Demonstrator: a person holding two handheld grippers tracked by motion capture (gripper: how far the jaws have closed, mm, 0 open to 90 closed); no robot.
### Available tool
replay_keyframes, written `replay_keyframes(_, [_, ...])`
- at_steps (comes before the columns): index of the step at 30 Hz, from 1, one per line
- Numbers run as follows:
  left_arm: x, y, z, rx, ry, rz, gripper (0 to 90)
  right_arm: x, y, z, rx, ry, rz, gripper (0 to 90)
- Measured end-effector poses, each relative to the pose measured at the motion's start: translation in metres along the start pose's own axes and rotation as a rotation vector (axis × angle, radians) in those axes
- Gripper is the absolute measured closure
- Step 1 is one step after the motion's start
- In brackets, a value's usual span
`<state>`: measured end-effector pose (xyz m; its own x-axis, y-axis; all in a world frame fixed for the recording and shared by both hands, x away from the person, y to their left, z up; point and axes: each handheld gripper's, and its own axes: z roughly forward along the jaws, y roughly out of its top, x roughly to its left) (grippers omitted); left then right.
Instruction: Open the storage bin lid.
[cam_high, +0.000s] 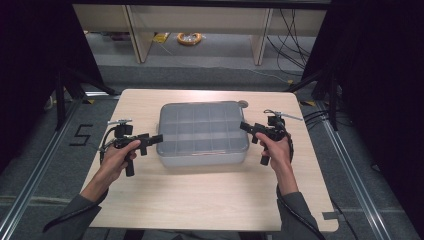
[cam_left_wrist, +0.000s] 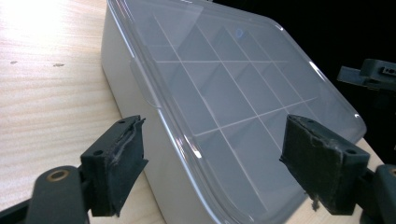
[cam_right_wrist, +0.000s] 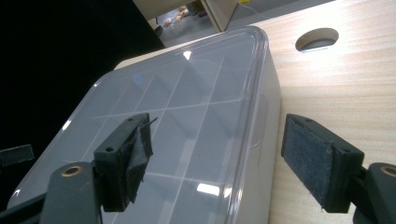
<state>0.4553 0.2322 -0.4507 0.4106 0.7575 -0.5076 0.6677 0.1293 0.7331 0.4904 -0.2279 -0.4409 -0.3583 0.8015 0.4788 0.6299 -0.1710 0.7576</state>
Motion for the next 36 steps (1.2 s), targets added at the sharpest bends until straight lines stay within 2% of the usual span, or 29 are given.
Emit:
replay_keyframes(1, [0.001, 0.001, 0.001, -0.004, 0.002, -0.002, 20.4, -0.001, 0.001, 0.001, -0.002, -0.001, 0.003, 26.1])
replay_keyframes(2, [0.001, 0.003, 0.002, 0.0, 0.008, 0.001, 20.9, 0.002, 0.001, 0.002, 0.013, -0.005, 0.049, 26.5])
replay_keyframes(3, [0.001, 0.003, 0.002, 0.0, 0.008, 0.001, 21.5, -0.003, 0.002, 0.004, 0.001, -0.003, 0.004, 26.9])
replay_keyframes(4, [0.002, 0.004, 0.003, -0.003, 0.01, -0.001, 22.1, -0.004, 0.003, 0.004, -0.001, -0.004, 0.008, 27.1])
replay_keyframes(5, [0.003, 0.007, 0.005, -0.003, 0.016, -0.002, 22.1, -0.003, 0.003, 0.005, 0.007, -0.007, 0.032, 27.3])
replay_keyframes(7, [0.003, 0.008, 0.006, 0.001, 0.015, 0.001, 22.9, -0.004, 0.004, 0.005, 0.005, -0.007, 0.019, 27.9])
replay_keyframes(8, [0.004, 0.009, 0.007, 0.004, 0.02, -0.002, 22.9, 0.002, 0.004, 0.005, 0.036, -0.011, 0.104, 28.5])
replay_keyframes(9, [0.006, 0.009, 0.008, 0.013, 0.018, 0.003, 23.5, -0.003, 0.004, 0.008, 0.016, -0.01, 0.053, 29.3])
replay_keyframes(12, [0.009, 0.013, 0.011, 0.011, 0.023, -0.007, 25.5, -0.006, 0.006, 0.012, 0.005, -0.007, 0.049, 31.4])
replay_keyframes(13, [0.01, 0.013, 0.013, 0.007, 0.025, -0.013, 25.9, -0.006, 0.006, 0.012, 0.015, 0.003, 0.066, 31.9])
replay_keyframes(14, [0.012, 0.014, 0.014, 0.015, 0.026, -0.012, 26.4, -0.01, 0.008, 0.014, 0.006, 0.0, 0.021, 32.4])
replay_keyframes(15, [0.012, 0.014, 0.014, 0.015, 0.026, -0.012, 27.0, -0.011, 0.008, 0.015, 0.003, -0.003, 0.029, 33.4])
replay_keyframes(16, [0.014, 0.015, 0.016, 0.028, 0.027, -0.005, 27.6, -0.007, 0.008, 0.015, 0.018, 0.001, 0.091, 34.3])
replay_keyframes(18, [0.015, 0.016, 0.019, 0.028, 0.028, -0.016, 28.2, -0.009, 0.008, 0.018, 0.012, -0.002, 0.068, 36.2])
replay_keyframes(19, [0.015, 0.016, 0.021, 0.021, 0.031, -0.028, 28.6, -0.013, 0.009, 0.02, 0.009, 0.004, 0.029, 36.6])
replay_keyframes(20, [0.017, 0.016, 0.021, 0.036, 0.034, -0.022, 29.3, -0.013, 0.008, 0.022, 0.014, -0.006, 0.032, 37.1])
replay_keyframes(21, [0.016, 0.016, 0.023, 0.025, 0.034, -0.039, 30.0, -0.013, 0.008, 0.023, 0.013, -0.01, 0.03, 38.4])
replay_keyframes(22, [0.018, 0.016, 0.023, 0.038, 0.029, -0.029, 30.5, -0.014, 0.007, 0.026, 0.012, -0.008, 0.035, 38.7])
replay_keyframes(23, [0.018, 0.016, 0.023, 0.038, 0.027, -0.035, 30.8, -0.014, 0.007, 0.027, 0.02, -0.014, 0.031, 39.1])
replay_keyframes(24, [0.019, 0.017, 0.024, 0.038, 0.023, -0.038, 31.1, -0.014, 0.006, 0.028, 0.023, -0.009, 0.035, 39.3])
replay_keyframes(26, [0.02, 0.017, 0.026, 0.036, 0.026, -0.043, 32.6, -0.011, 0.005, 0.03, 0.038, -0.009, 0.079, 40.1])
replay_keyframes(27, [0.02, 0.017, 0.026, 0.036, 0.026, -0.043, 33.0, -0.014, 0.004, 0.032, 0.031, -0.004, 0.052, 40.3])
replay_keyframes(29, [0.023, 0.017, 0.029, 0.04, 0.025, -0.058, 34.1, -0.011, 0.003, 0.033, 0.045, 0.002, 0.106, 41.1])
replay_keyframes(30, [0.023, 0.017, 0.032, 0.033, 0.024, -0.072, 34.3, -0.012, 0.003, 0.034, 0.048, 0.009, 0.102, 41.3])
replay_keyframes(31, [0.025, 0.017, 0.032, 0.046, 0.023, -0.064, 34.6, -0.012, 0.002, 0.034, 0.054, 0.003, 0.101, 41.3])
replay_keyframes(32, [0.025, 0.017, 0.032, 0.046, 0.023, -0.064, 35.3, -0.01, 0.001, 0.035, 0.068, 0.007, 0.163, 41.7])
replay_keyframes(33, [0.027, 0.016, 0.035, 0.045, 0.021, -0.076, 35.7, -0.011, 0.001, 0.035, 0.075, 0.006, 0.162, 42.2])
replay_keyframes(34, [0.028, 0.016, 0.037, 0.053, 0.023, -0.073, 36.3, -0.013, 0.0, 0.036, 0.063, 0.009, 0.14, 42.8])
replay_keyframes(36, [0.028, 0.015, 0.039, 0.054, 0.022, -0.074, 37.5, -0.013, -0.001, 0.037, 0.067, 0.016, 0.157, 44.2])
